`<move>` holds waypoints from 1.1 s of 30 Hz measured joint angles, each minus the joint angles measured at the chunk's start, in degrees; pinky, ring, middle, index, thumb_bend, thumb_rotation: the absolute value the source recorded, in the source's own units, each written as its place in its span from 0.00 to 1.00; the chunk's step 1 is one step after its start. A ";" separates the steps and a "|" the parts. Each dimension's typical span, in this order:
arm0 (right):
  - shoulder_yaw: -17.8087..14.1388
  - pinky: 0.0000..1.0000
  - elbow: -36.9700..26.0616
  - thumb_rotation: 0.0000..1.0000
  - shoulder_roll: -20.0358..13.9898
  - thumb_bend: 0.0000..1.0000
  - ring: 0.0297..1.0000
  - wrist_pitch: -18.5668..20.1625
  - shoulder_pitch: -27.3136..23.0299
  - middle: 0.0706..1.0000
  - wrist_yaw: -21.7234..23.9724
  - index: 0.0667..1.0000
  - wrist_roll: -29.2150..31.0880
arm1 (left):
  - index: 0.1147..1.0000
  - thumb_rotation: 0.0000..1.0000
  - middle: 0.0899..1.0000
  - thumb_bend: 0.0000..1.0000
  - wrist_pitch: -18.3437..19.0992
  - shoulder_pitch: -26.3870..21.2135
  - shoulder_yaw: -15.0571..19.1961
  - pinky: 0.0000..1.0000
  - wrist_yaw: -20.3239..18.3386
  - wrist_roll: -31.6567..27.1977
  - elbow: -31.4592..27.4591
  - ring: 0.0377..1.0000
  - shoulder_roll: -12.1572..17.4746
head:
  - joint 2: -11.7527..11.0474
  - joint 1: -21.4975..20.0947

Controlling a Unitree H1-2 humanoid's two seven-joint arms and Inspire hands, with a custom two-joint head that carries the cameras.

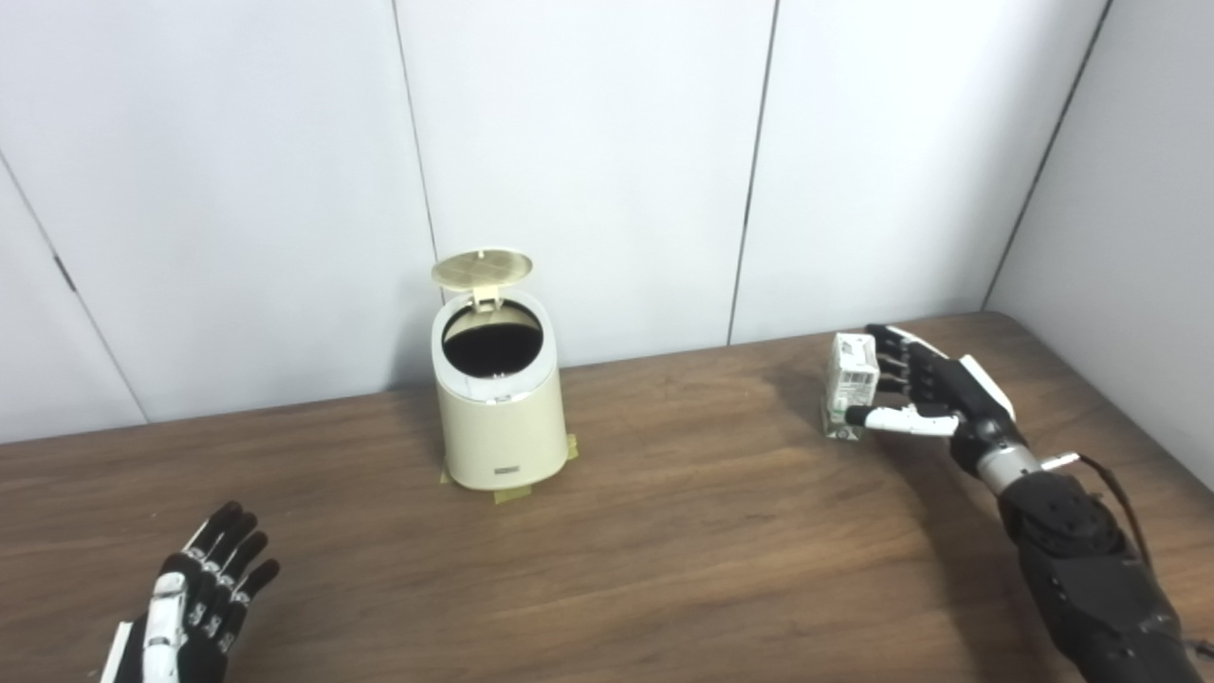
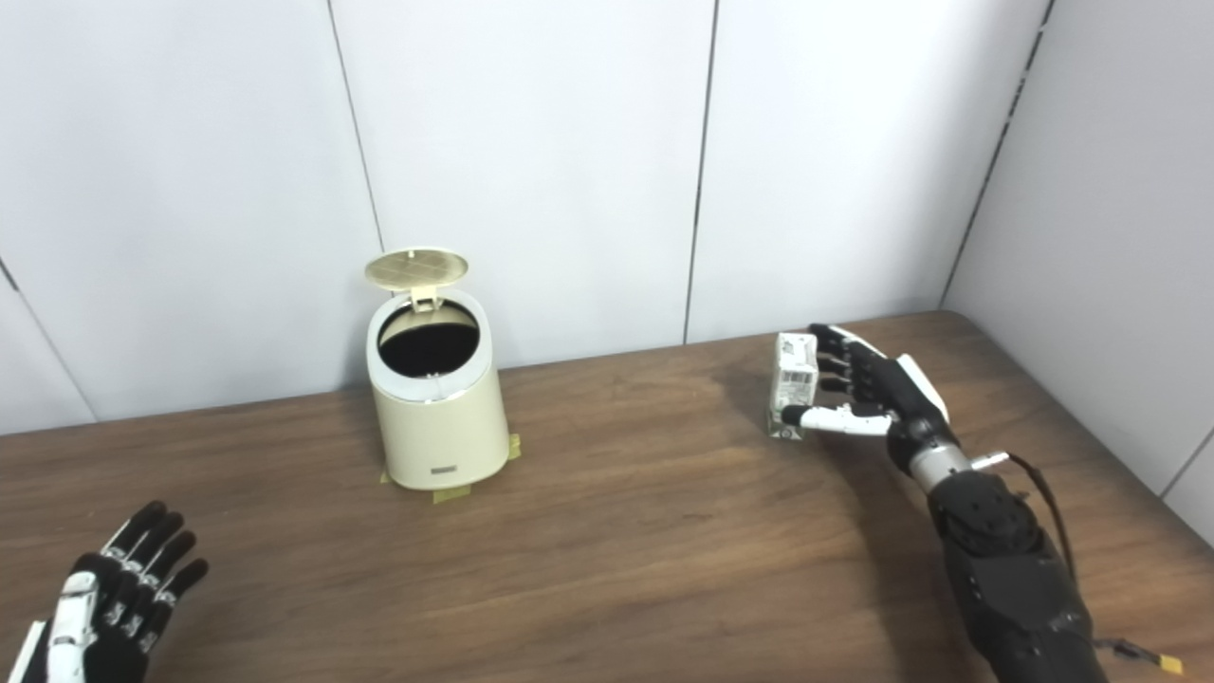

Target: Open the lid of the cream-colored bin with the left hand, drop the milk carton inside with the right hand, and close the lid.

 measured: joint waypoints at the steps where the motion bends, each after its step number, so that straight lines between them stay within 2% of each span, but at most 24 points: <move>1: 0.09 0.79 0.00 0.25 0.00 0.98 0.83 -0.01 -0.23 0.86 0.30 0.85 0.03 | 0.87 0.93 0.90 0.19 0.00 0.10 0.00 0.87 0.00 0.02 -0.10 0.90 0.08 | 0.00 0.00; 6: 0.53 0.75 0.88 0.19 -0.09 0.96 0.80 -0.10 -1.56 0.82 2.41 0.82 0.55 | 0.87 0.91 0.89 0.20 -0.04 0.57 0.02 0.85 -0.03 0.01 -0.68 0.89 0.37 | 0.09 0.26; 11: 0.60 0.74 2.09 0.19 -0.32 0.97 0.78 -0.07 -2.71 0.81 3.46 0.83 0.65 | 0.86 0.88 0.89 0.21 -0.17 0.57 0.05 0.85 -0.01 -0.05 -0.91 0.89 0.47 | 0.09 0.44; 17: 1.46 0.75 1.49 0.21 -0.36 0.96 0.79 0.69 -2.78 0.82 3.48 0.84 -0.13 | 0.85 0.90 0.88 0.19 -0.16 0.64 0.05 0.87 0.05 -0.02 -1.77 0.89 0.47 | 0.18 0.53; 22: 1.50 0.74 1.36 0.15 -0.37 0.94 0.79 2.68 -3.17 0.80 3.50 0.84 -0.14 | 0.86 0.90 0.88 0.20 -0.16 0.71 0.04 0.86 0.09 0.09 -2.09 0.89 0.50 | 0.18 0.53; 29: 1.67 0.74 3.46 0.14 -1.33 0.95 0.77 2.36 -4.33 0.80 3.91 0.82 -0.18 | 0.85 0.90 0.88 0.19 -0.15 0.88 0.01 0.85 0.14 0.27 -3.08 0.89 0.53 | 0.26 0.70; 33: 1.59 0.75 4.60 0.09 -1.81 0.92 0.78 2.35 -4.39 0.81 4.23 0.82 0.23 | 0.86 0.91 0.89 0.19 -0.15 0.92 -0.02 0.86 0.13 0.44 -3.08 0.89 0.62 | 0.35 0.79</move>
